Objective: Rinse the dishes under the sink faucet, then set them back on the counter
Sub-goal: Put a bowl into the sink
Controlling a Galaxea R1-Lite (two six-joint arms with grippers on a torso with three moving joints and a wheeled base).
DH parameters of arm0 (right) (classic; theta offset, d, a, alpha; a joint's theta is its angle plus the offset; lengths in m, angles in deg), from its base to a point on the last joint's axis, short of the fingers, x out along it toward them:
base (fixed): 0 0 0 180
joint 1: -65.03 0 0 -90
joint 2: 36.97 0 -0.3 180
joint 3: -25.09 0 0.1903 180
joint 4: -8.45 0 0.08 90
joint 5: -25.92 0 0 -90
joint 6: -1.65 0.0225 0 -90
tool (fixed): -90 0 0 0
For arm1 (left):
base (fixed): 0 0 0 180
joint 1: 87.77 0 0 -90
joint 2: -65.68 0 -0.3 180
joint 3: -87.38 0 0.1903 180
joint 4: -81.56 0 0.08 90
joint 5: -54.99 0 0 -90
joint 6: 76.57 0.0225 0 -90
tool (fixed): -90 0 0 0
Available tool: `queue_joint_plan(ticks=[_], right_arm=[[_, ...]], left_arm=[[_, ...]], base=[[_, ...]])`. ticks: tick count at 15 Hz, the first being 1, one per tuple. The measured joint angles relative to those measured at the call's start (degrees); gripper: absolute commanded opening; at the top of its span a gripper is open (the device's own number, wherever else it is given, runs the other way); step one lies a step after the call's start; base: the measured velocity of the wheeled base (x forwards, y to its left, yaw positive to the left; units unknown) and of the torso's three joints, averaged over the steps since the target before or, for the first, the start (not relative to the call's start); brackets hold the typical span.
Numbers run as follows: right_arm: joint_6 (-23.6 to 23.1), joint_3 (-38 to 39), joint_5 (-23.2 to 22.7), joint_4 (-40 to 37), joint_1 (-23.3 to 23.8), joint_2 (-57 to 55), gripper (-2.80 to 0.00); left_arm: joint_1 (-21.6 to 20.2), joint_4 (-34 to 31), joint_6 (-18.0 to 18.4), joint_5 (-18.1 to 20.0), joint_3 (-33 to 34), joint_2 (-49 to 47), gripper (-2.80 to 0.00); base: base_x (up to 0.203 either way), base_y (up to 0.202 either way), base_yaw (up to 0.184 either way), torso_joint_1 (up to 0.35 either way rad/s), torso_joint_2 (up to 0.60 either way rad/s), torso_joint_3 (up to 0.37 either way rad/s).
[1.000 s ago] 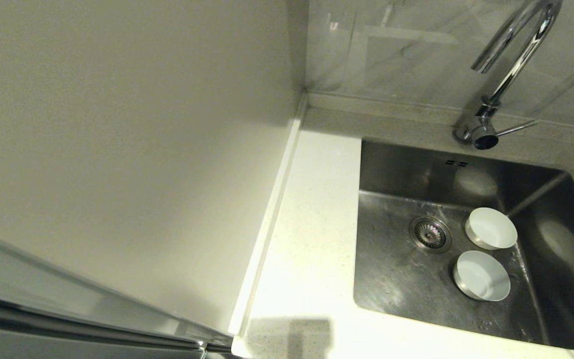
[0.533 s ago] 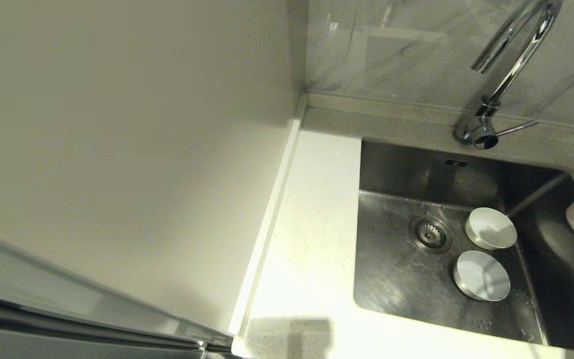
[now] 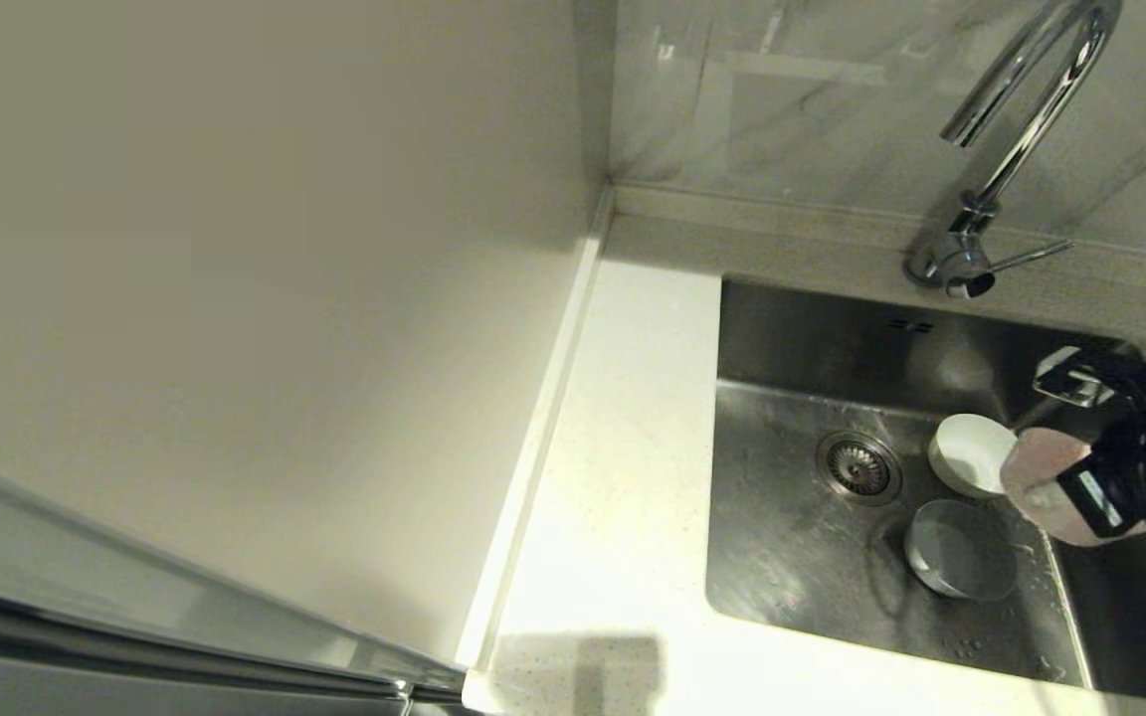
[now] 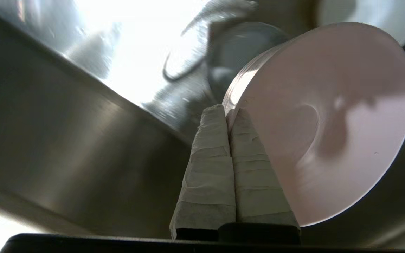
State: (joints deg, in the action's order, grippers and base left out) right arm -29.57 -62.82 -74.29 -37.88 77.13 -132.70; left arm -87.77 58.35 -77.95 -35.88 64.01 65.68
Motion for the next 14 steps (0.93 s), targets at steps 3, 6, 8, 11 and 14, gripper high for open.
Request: queue_joint_plan(ticks=[3,6,8,11,14], right_arm=[[10.86,1.31,7.2,3.52,-8.12,-1.8,-2.8],[20.38,2.19,13.99,5.43,-15.35,-4.43,-2.8],[25.5,2.57,16.7,7.72,-19.31,-6.58,-2.8],[21.9,4.02,19.33,13.47,-23.09,-8.63,-2.8],[5.09,8.13,15.12,23.44,-23.38,-8.63,-2.8]], left_arm=[[0.02,0.0,0.0,0.02,0.0,0.0,-2.8],[0.07,0.0,0.01,0.0,0.0,0.0,-2.8],[0.02,0.0,0.01,0.0,0.0,0.0,-2.8],[0.02,0.0,0.0,0.0,0.0,0.0,-2.8],[0.02,0.0,0.01,0.01,0.0,0.0,-2.8]], base=[[0.0,0.0,0.0,0.0,0.0,0.0],[0.0,0.0,0.0,0.0,0.0,0.0],[0.0,0.0,0.0,0.0,0.0,0.0],[0.0,0.0,0.0,0.0,0.0,0.0],[0.0,0.0,0.0,0.0,0.0,0.0]])
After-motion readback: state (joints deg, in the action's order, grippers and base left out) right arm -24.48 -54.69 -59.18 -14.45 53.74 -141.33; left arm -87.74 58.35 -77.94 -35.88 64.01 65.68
